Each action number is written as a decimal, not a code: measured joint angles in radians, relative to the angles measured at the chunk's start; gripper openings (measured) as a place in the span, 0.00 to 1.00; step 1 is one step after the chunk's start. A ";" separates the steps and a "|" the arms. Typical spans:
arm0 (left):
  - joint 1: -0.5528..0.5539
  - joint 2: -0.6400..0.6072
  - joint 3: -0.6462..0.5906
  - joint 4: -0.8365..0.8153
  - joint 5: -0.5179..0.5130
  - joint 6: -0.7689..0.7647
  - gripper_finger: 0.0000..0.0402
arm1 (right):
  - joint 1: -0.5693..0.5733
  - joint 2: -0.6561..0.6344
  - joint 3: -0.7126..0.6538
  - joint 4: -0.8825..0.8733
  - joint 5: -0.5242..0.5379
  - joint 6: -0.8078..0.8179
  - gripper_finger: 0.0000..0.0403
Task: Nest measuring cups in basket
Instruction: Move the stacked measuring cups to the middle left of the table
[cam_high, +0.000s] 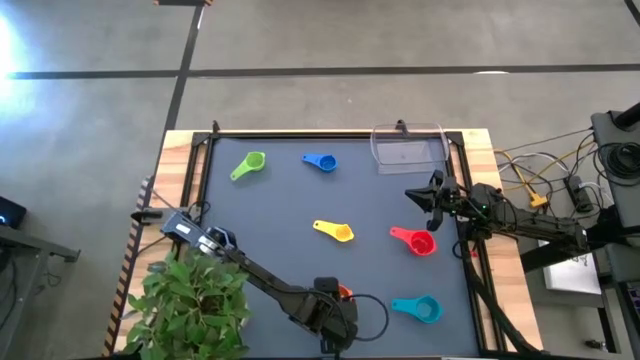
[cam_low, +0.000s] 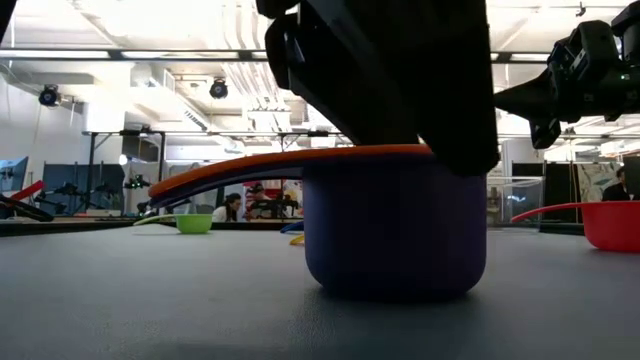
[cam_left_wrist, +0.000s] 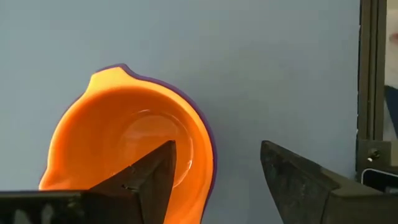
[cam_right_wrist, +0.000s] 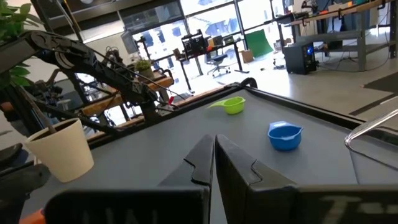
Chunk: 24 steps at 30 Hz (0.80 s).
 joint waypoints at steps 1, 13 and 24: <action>0.000 0.000 -0.001 0.000 0.000 0.003 0.52 | 0.000 0.000 0.000 0.000 0.000 0.000 0.02; 0.009 -0.046 -0.143 0.079 -0.003 0.019 0.36 | 0.000 0.000 0.000 0.000 0.000 0.000 0.02; 0.021 -0.329 -0.611 0.554 0.000 -0.003 0.33 | 0.000 0.000 0.000 0.000 0.000 0.000 0.02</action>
